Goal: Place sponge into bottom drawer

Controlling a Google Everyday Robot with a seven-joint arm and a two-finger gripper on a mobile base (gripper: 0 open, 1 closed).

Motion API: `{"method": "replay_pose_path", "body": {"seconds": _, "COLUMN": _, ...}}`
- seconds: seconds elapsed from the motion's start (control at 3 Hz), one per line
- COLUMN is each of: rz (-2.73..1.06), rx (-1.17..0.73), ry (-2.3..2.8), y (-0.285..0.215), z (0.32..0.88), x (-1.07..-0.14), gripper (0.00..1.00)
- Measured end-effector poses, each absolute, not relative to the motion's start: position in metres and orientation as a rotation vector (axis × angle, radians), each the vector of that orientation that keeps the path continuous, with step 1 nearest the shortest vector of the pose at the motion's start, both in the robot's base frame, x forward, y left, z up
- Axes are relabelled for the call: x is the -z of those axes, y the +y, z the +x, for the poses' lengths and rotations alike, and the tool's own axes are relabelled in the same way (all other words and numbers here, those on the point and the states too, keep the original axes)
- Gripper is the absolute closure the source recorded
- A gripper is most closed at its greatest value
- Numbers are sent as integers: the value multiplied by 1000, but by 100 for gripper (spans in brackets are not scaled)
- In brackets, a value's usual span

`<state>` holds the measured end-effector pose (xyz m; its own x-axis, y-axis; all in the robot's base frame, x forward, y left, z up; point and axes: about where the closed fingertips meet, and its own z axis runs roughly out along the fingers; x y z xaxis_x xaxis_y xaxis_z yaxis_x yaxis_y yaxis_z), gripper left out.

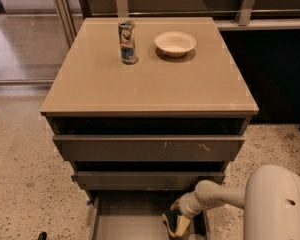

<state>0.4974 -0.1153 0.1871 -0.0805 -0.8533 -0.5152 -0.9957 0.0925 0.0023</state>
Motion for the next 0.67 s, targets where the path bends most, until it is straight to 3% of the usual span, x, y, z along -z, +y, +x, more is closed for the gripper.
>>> {"method": "replay_pose_path", "body": {"seconds": 0.67, "rz": -1805, "rx": -479, "ry": 1982, "y": -115, "z": 496, "x": -186, "gripper": 100}}
